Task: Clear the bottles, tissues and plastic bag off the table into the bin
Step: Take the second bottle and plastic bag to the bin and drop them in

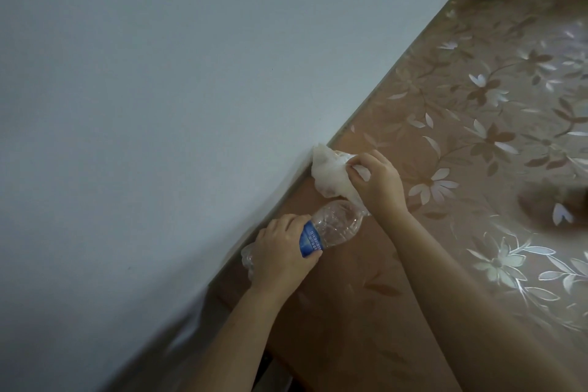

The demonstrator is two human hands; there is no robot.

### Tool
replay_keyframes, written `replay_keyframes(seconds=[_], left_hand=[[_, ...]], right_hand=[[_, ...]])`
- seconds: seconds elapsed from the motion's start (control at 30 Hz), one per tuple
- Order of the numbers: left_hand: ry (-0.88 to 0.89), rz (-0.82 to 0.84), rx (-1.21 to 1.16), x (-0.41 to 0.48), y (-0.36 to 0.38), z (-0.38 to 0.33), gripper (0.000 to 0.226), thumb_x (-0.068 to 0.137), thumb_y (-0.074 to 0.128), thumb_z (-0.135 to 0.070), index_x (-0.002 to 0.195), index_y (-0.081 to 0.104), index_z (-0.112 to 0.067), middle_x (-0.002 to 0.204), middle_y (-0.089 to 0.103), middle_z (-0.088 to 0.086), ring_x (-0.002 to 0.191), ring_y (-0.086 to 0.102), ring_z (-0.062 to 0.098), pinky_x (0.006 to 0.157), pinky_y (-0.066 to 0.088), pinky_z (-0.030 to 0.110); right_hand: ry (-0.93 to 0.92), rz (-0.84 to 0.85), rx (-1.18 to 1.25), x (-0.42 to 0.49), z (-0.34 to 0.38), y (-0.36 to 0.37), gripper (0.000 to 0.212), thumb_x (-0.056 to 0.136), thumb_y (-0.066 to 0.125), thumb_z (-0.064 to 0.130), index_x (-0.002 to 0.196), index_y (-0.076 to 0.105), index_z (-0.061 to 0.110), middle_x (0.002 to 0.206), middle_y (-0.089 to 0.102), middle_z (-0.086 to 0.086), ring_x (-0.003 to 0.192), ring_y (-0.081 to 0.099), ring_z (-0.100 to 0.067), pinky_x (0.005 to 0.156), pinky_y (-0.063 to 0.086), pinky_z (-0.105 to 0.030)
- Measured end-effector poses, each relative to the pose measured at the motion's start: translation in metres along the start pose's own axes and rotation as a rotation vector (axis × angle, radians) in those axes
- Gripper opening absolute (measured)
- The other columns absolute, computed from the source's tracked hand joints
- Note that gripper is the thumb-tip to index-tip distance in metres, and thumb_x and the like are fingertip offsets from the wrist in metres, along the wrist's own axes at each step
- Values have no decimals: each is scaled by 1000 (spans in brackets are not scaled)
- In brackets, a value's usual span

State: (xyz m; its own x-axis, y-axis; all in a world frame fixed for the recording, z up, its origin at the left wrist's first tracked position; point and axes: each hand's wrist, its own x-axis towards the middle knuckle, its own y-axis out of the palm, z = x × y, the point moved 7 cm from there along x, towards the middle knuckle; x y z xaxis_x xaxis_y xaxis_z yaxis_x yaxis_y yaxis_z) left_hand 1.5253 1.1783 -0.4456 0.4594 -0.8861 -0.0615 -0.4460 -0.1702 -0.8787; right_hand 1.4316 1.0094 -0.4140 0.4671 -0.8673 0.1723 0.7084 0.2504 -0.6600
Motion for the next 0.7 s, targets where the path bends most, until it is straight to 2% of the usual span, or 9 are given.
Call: replay_keyframes(seconds=[0.13, 0.3, 0.4, 0.53, 0.63, 0.7], left_hand=[[-10, -19, -59, -2, -7, -4, 62, 66, 76, -40, 120, 52, -20, 114, 59, -2, 101, 52, 14, 81, 36, 24], [31, -13, -64, -12, -20, -16, 59, 66, 75, -41, 118, 52, -24, 112, 58, -7, 99, 50, 10, 81, 35, 21], [42, -24, -79, -22, -30, -21, 59, 66, 75, -40, 118, 52, -24, 112, 58, -8, 98, 49, 7, 80, 34, 18], [59, -38, -114, -35, -42, -28, 59, 65, 76, -38, 118, 53, -23, 112, 58, -8, 98, 51, 8, 81, 39, 19], [70, -42, -140, -45, -52, -32, 59, 64, 77, -35, 117, 54, -22, 112, 58, -6, 99, 52, 10, 83, 44, 23], [76, -52, -153, -51, -58, -34, 59, 63, 78, -33, 116, 55, -21, 112, 59, -6, 98, 52, 10, 83, 43, 22]], right_hand=[[54, -31, 69, -5, -1, -11, 3, 82, 61, 13, 83, 64, 13, 82, 56, 6, 79, 54, -17, 69, 41, -28], [102, -67, 120, -11, -3, -29, 4, 82, 60, 11, 82, 64, 12, 85, 62, -2, 79, 56, -17, 69, 40, -23], [141, -93, 134, -17, -6, -42, 4, 82, 59, 13, 83, 63, 13, 86, 63, -2, 79, 56, -15, 66, 39, -19], [187, -140, 181, -29, -7, -63, 5, 82, 60, 10, 80, 62, 14, 84, 61, 0, 80, 57, -18, 70, 44, -26], [193, -177, 167, -41, -7, -81, 7, 82, 59, 12, 78, 61, 17, 83, 62, -1, 78, 57, -15, 67, 43, -21], [203, -195, 173, -47, -6, -92, 6, 82, 59, 12, 79, 61, 16, 84, 63, -2, 79, 57, -16, 69, 44, -23]])
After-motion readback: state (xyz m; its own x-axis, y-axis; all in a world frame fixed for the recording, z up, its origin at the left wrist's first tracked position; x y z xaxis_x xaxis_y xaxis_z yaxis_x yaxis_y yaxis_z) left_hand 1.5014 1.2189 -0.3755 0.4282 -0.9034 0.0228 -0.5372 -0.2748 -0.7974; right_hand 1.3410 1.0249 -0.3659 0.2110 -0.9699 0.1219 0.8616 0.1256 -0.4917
